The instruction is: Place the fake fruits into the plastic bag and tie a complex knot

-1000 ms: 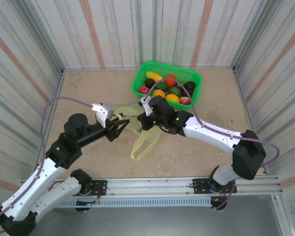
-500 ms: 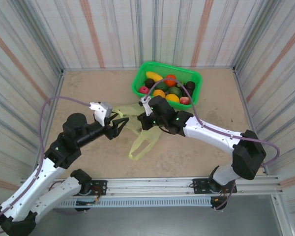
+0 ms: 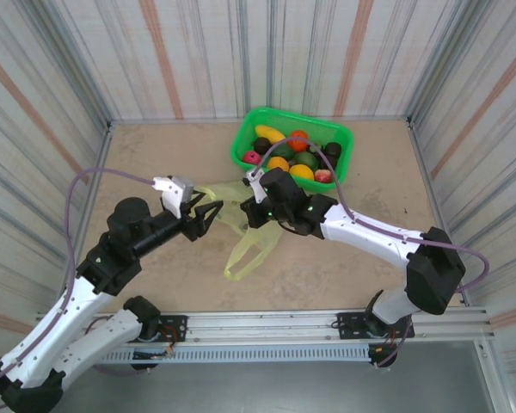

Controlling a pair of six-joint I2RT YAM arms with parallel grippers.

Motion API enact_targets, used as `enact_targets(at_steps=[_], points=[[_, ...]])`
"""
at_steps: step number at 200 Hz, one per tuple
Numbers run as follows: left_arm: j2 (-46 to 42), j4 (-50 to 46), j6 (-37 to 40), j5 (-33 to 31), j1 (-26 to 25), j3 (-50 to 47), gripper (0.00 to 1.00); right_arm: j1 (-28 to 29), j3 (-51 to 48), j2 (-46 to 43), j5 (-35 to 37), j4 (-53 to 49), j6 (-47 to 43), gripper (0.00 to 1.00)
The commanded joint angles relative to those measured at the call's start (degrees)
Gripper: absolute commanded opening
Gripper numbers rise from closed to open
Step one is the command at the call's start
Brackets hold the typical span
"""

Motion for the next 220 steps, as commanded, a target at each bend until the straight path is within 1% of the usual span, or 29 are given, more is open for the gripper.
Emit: enact_targets(at_steps=[1,28,46,67,87,137,143,162,180,186,192,220], points=[[-0.6,4.0,0.3,-0.7,-0.3,0.1,0.51,0.6,-0.5,0.5,-0.6,1.0,1.5,0.0],[-0.4,6.3,0.0,0.0,-0.3,-0.3,0.45,0.9,-0.6,0.6,-0.4,1.0,1.5,0.0],[-0.2,8.0,-0.2,0.3,-0.3,-0.9,0.45,1.0,-0.6,0.6,-0.4,1.0,1.7,0.0],[0.7,7.6,-0.9,0.1,-0.3,-0.8,0.42,1.0,-0.7,0.3,-0.2,1.1,1.7,0.0],[1.7,7.0,-1.5,0.8,-0.3,-0.6,0.37,1.0,-0.8,0.0,-0.1,1.1,1.7,0.0],[3.4,6.3,-3.6,-0.4,-0.3,-0.1,0.35,1.5,-1.3,-0.6,0.3,1.2,1.7,0.0],[3.7,6.2,-4.0,-0.4,-0.3,0.0,0.36,1.6,-1.3,-0.8,0.6,1.2,1.6,0.0],[4.1,5.4,-4.9,-1.6,-0.8,0.5,0.46,1.9,-1.3,-1.3,1.3,1.2,1.4,0.0],[4.1,5.1,-5.1,-3.5,-1.7,0.4,0.51,2.2,-1.2,-1.4,1.7,1.0,1.1,0.0],[4.3,4.8,-5.1,-3.9,-1.9,0.6,0.52,2.3,-1.2,-1.4,1.8,1.0,1.1,0.0],[4.5,4.4,-5.0,-4.3,-2.2,0.9,0.5,2.4,-1.2,-1.4,1.7,0.9,1.1,0.0],[5.4,3.1,-4.3,-6.6,-2.8,1.7,0.33,2.8,-1.1,-1.4,2.1,0.7,0.7,0.0]])
